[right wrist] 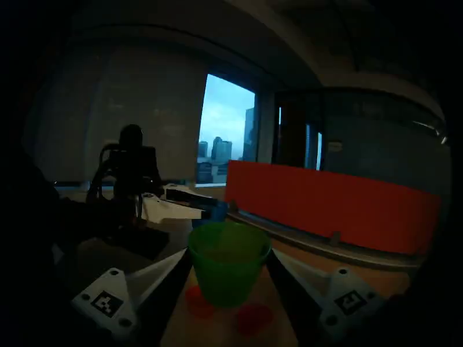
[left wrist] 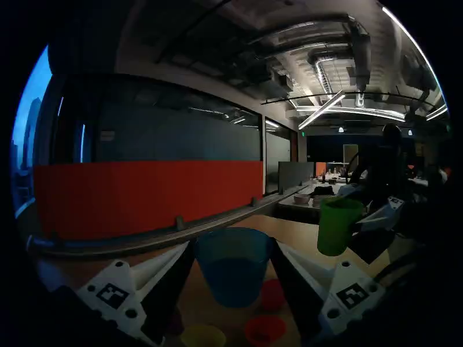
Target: Pour water
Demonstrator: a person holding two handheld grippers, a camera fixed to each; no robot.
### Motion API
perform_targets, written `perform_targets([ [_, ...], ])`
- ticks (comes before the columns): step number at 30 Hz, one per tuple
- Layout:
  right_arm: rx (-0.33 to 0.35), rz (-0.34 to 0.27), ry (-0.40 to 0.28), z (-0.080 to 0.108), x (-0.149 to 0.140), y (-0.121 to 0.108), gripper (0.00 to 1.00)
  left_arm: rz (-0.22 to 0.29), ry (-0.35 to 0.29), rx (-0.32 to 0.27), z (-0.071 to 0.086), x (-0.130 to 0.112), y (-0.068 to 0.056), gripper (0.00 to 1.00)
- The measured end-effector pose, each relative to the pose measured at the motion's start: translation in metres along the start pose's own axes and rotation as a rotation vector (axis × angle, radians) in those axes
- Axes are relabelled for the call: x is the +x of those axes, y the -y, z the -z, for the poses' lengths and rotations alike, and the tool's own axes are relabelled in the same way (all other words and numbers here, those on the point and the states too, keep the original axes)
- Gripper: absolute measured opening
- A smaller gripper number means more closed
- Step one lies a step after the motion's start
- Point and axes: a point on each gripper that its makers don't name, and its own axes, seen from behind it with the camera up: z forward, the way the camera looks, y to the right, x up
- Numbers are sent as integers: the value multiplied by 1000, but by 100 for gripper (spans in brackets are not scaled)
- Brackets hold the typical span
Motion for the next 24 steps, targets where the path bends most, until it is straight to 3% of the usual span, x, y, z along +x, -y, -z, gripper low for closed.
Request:
perform_targets([
  [8,9,2,-1,-3,0,2,91,4,0,-9,7,5,-1,89],
  [24,44,2,-1,-12,-2,14,90,-40,11,-10,25,15,-1,89],
])
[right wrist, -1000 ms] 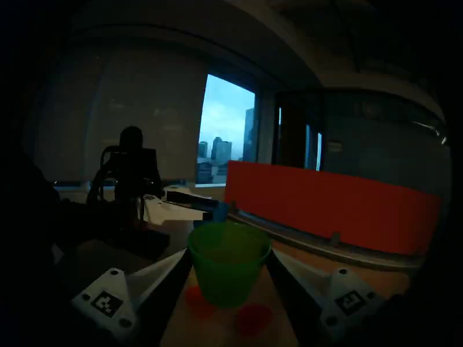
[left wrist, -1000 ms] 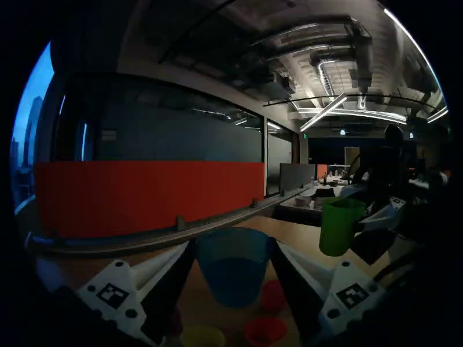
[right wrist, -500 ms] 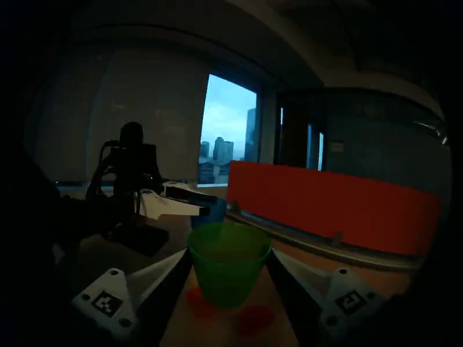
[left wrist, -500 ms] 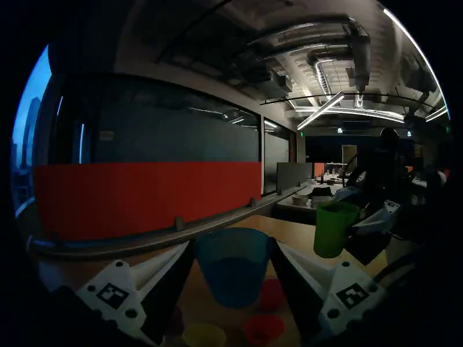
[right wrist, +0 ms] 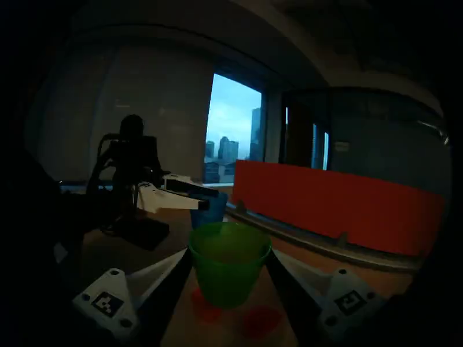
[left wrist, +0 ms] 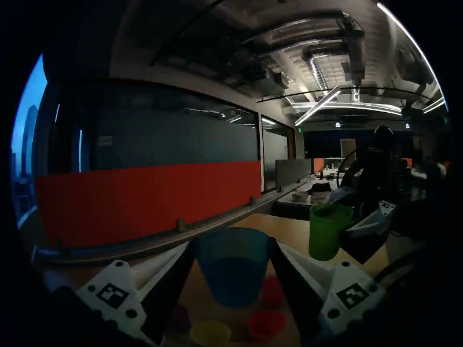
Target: Pour water
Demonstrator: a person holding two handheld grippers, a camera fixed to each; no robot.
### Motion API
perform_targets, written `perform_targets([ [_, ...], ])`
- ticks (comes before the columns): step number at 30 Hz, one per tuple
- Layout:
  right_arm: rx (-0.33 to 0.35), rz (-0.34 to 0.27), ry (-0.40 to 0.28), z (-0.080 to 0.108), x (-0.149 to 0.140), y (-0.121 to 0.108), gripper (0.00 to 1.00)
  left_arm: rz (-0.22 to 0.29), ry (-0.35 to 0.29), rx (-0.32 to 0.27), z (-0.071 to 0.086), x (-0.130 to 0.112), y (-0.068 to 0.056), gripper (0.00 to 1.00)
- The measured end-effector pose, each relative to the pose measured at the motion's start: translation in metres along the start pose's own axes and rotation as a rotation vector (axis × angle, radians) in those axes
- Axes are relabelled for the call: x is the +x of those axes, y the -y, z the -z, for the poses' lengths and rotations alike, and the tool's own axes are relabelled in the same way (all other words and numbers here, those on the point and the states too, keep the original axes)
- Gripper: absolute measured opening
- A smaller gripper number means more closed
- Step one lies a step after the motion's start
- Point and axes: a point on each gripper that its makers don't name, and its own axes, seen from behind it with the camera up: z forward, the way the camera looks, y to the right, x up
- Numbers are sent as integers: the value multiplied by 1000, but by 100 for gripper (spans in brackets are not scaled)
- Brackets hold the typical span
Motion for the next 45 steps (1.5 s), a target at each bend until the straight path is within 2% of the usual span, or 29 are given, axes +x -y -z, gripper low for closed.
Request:
perform_targets([
  [18,58,-34,5,-19,-5,15,90,-50,-4,36,25,9,11,89],
  [35,114,-42,12,-39,-11,32,91,-137,-22,66,43,23,22,89],
  [45,142,-47,17,-48,-14,40,91,-200,-9,76,46,25,24,89],
])
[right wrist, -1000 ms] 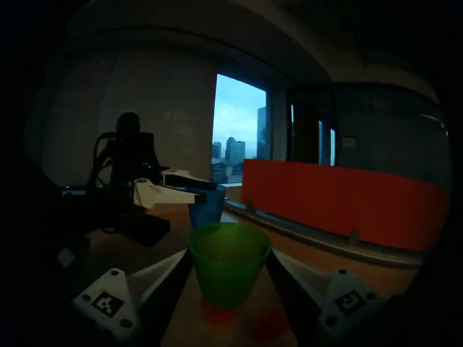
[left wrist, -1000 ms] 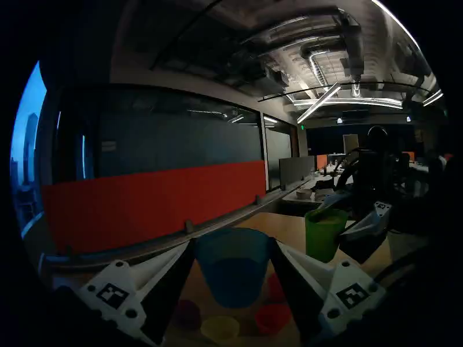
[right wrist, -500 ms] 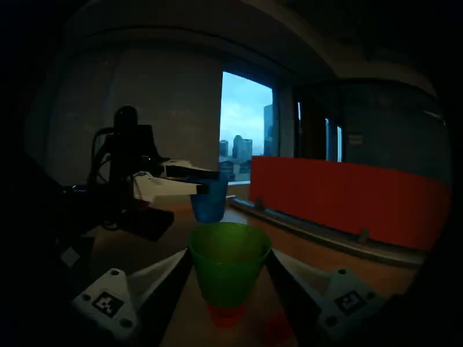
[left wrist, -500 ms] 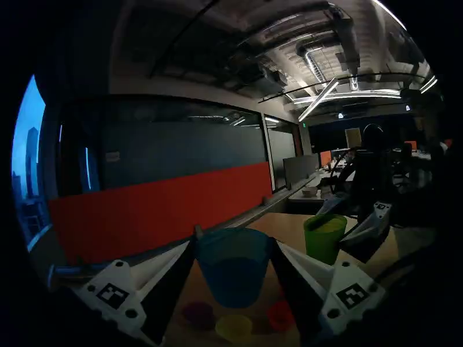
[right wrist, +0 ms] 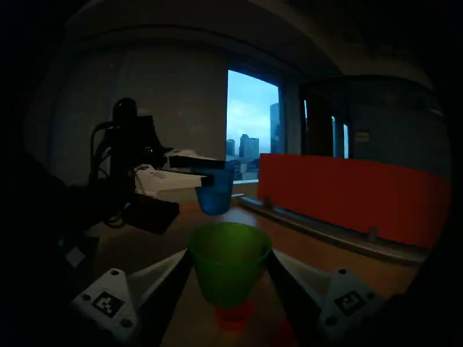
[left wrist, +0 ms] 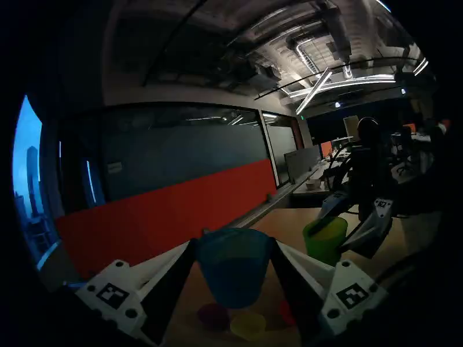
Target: Pour water
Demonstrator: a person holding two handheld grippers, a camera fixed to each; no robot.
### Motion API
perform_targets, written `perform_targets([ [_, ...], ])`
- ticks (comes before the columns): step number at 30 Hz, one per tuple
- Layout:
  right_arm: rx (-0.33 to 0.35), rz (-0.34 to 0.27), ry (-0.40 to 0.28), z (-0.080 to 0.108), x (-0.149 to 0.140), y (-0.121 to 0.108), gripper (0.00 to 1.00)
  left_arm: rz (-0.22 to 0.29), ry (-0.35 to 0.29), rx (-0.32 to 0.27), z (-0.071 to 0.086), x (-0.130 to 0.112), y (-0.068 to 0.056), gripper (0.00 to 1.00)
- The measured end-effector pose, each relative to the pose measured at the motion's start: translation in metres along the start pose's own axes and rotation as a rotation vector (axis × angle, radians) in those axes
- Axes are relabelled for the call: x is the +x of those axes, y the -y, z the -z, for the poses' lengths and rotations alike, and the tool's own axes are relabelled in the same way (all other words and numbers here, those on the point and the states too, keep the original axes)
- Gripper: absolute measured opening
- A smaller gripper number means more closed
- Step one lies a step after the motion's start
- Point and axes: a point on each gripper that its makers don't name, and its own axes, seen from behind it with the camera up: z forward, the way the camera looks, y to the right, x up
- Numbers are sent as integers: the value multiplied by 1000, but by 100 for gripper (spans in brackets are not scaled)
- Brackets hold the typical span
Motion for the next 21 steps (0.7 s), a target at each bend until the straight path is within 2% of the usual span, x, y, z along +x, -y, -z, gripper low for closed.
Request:
perform_targets([
  [14,36,-6,10,-13,-6,7,91,-95,7,-6,4,2,-1,89],
  [21,58,-5,19,-19,-10,11,91,-123,9,-4,5,3,-2,89],
])
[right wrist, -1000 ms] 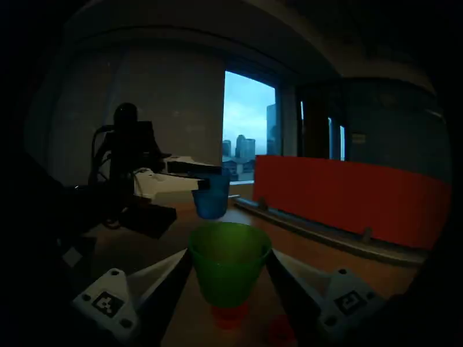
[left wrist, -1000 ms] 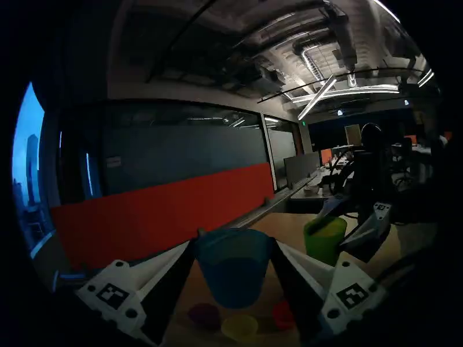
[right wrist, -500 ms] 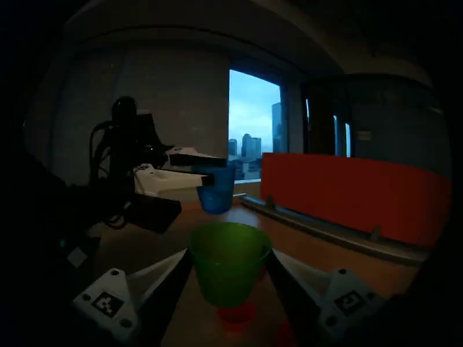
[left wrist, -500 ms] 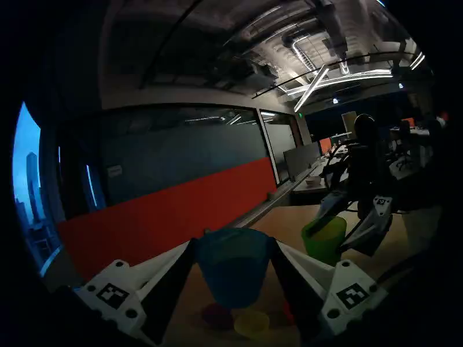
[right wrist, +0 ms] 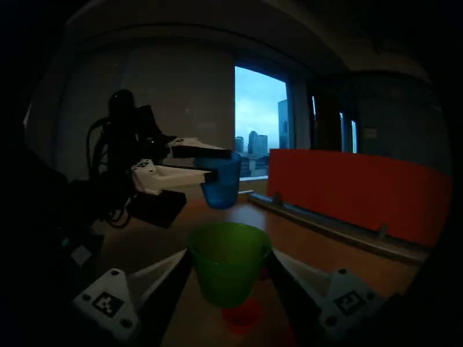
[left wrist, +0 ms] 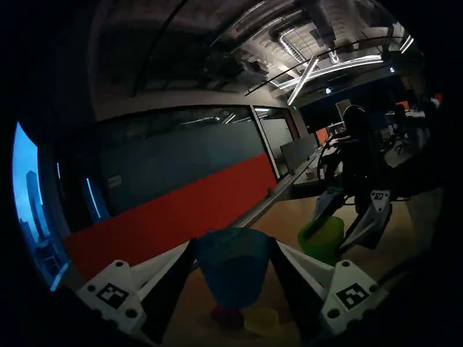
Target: Pour water
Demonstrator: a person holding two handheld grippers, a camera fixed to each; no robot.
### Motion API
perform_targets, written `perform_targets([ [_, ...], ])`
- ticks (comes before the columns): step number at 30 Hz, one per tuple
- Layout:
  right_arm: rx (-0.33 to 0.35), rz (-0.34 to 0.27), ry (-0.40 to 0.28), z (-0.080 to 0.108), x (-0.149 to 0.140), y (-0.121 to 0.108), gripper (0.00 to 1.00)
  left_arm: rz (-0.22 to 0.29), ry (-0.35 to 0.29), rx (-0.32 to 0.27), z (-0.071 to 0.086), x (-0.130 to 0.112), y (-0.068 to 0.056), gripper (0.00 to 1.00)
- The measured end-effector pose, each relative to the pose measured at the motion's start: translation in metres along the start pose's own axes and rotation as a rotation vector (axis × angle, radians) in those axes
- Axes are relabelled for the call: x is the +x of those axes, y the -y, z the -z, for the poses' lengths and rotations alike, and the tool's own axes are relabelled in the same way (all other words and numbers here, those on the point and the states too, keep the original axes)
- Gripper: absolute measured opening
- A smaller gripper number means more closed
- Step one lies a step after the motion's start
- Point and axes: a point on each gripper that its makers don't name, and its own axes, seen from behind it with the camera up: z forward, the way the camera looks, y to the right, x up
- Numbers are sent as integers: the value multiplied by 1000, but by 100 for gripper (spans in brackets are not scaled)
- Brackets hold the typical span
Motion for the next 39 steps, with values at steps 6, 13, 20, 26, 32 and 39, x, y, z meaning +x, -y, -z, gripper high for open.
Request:
perform_targets([
  [6,20,3,3,-6,0,4,91,-32,-5,3,0,4,1,89],
  [13,37,0,3,-12,-1,8,91,-74,-11,10,2,7,4,89],
  [20,53,1,4,-19,0,13,91,-119,-26,18,5,13,6,89],
  [26,71,-1,2,-23,-1,17,91,-137,-35,6,5,16,3,89],
  [32,82,-3,2,-27,0,19,91,-143,-50,0,6,20,2,89],
  [39,96,2,2,-30,1,23,91,-169,-61,-9,6,22,0,89],
])
